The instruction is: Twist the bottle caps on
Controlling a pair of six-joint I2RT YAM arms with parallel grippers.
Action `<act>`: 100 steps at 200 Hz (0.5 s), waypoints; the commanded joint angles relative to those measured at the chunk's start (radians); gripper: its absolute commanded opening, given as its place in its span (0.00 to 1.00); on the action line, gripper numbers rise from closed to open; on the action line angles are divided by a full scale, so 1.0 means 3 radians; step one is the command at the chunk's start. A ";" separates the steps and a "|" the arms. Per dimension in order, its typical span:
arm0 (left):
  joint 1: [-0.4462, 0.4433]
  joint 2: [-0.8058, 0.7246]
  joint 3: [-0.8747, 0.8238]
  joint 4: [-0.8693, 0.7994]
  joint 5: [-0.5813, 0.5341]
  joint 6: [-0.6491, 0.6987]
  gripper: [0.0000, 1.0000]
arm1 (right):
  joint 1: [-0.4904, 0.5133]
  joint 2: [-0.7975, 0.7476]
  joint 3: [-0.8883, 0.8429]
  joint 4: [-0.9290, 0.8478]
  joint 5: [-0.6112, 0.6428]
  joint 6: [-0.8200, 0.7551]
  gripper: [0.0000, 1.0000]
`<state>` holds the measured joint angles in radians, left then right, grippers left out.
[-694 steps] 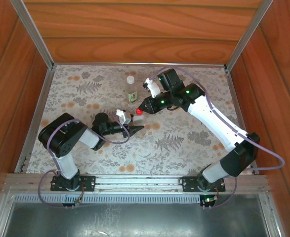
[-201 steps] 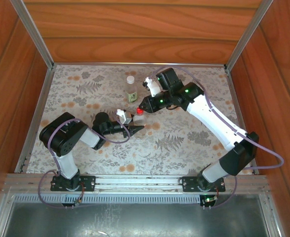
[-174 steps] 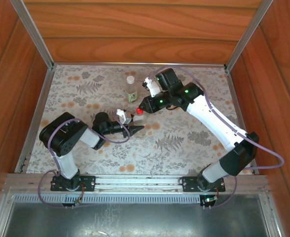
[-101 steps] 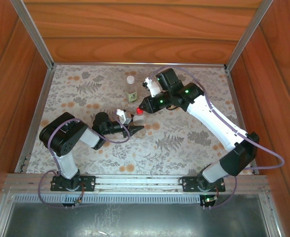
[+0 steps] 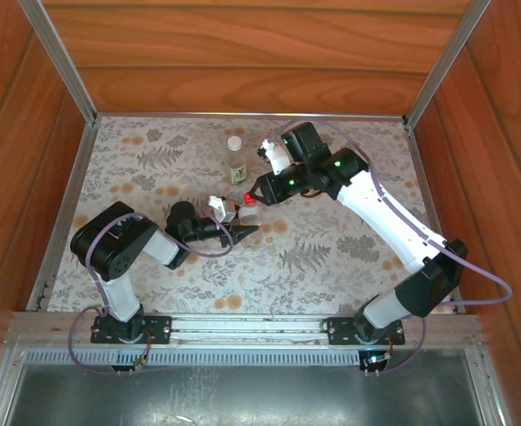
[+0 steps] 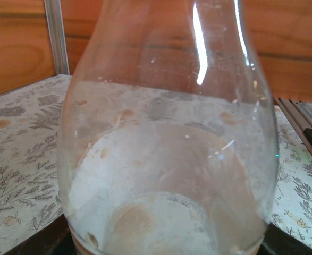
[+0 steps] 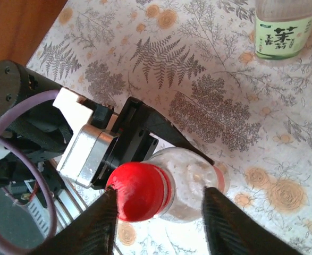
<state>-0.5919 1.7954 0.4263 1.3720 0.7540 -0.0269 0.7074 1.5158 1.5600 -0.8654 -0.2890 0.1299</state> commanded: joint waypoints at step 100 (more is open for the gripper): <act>0.0075 0.0187 -0.0148 -0.0711 0.0088 -0.0023 0.55 | -0.0114 -0.0153 -0.0073 0.0135 -0.1034 -0.3013 0.76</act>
<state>-0.5865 1.7954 0.4263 1.3712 0.7662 -0.0269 0.6968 1.4227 1.4830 -0.7998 -0.4618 -0.5430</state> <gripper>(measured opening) 0.555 0.791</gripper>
